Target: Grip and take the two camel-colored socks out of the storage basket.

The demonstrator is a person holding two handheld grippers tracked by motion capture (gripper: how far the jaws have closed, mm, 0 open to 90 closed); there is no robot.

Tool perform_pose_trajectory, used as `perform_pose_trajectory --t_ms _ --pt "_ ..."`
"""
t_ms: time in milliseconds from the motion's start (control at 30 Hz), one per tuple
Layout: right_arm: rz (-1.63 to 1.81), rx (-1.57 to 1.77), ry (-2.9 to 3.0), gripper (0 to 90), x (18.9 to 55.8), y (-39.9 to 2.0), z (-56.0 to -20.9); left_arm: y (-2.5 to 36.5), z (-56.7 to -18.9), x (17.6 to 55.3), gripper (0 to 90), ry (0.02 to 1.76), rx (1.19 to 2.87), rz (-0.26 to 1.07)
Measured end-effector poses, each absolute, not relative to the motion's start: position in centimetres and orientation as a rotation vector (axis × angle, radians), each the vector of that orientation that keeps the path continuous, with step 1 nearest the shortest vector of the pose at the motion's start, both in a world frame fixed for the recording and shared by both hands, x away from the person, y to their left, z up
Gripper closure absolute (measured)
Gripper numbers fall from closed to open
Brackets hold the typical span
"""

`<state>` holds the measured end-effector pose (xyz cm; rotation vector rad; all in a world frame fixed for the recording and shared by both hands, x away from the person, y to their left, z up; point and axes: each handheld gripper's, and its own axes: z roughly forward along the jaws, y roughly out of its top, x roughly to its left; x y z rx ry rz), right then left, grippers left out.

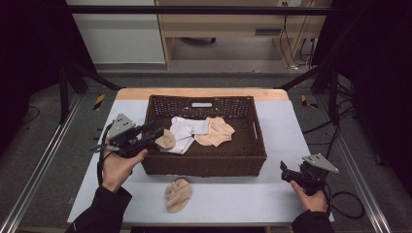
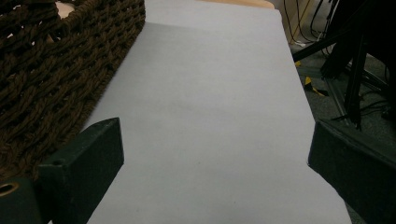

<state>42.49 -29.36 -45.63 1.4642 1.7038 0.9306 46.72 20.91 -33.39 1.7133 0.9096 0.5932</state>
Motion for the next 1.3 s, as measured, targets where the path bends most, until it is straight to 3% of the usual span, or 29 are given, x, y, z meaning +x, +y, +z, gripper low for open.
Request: perform_pose_trajectory --t_ms 400,733,1300 --pt "0.929 1.467 1.709 3.8 42.6 -29.3 -45.7 18.9 -33.1 52.5 52.7 0.998 1.734 0.688" --pt "0.93 1.467 1.707 3.9 42.6 -29.4 -45.7 17.5 -37.1 56.9 58.4 1.124 1.815 0.707" --pt "0.918 1.461 1.715 4.1 42.7 -29.3 -45.8 16.8 -41.4 58.0 56.6 1.219 1.966 0.65"
